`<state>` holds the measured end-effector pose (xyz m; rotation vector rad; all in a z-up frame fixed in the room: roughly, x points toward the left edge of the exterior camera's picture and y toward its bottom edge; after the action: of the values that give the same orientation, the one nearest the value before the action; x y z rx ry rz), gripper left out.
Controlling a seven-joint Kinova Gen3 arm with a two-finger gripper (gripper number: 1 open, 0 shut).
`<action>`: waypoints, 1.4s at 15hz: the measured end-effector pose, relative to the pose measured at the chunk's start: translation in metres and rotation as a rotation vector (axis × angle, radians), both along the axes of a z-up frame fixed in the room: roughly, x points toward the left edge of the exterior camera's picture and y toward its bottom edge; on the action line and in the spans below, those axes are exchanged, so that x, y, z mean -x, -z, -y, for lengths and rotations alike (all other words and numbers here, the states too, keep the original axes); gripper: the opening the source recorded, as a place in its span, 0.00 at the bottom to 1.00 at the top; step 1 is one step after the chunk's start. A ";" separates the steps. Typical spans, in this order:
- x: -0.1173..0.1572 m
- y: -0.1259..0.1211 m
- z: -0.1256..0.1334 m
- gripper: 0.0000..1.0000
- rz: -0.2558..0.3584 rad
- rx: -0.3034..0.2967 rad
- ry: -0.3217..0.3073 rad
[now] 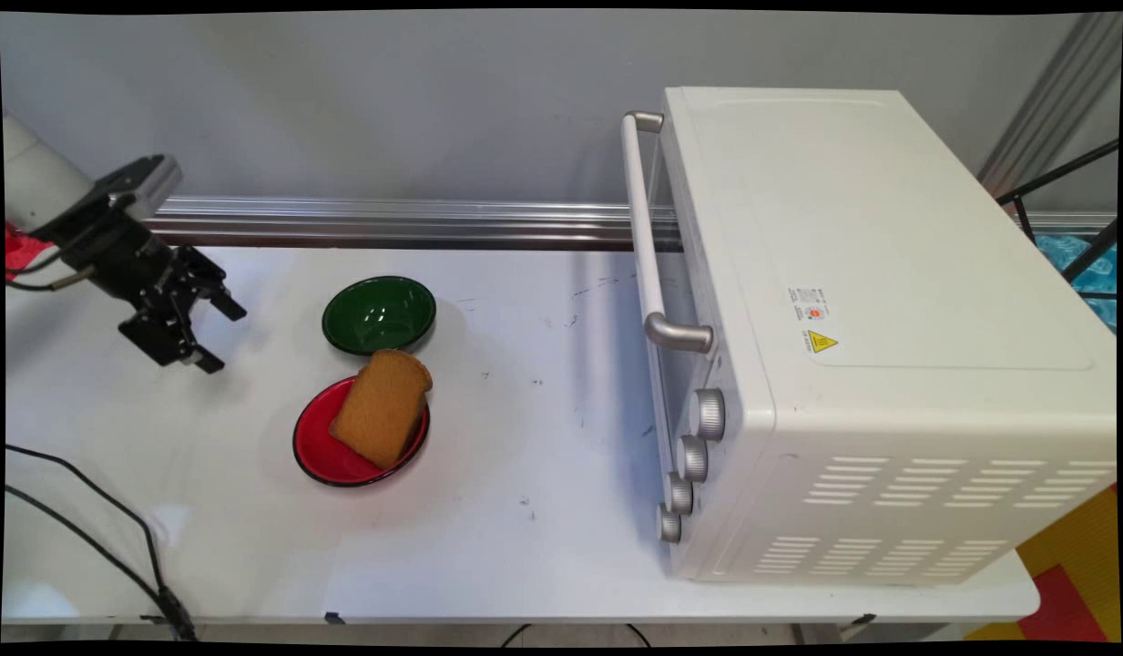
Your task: Open the oven
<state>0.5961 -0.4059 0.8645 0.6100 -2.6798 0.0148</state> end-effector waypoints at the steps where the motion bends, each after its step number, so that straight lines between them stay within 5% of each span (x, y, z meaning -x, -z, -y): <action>1: 0.005 -0.009 0.000 1.00 -0.010 0.003 -0.007; 13: 0.140 -0.141 0.017 1.00 -0.227 0.093 -0.066; 21: 0.234 -0.210 0.053 1.00 -0.320 0.168 -0.036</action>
<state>0.3623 -0.4593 1.0748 0.5557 -2.3308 0.1386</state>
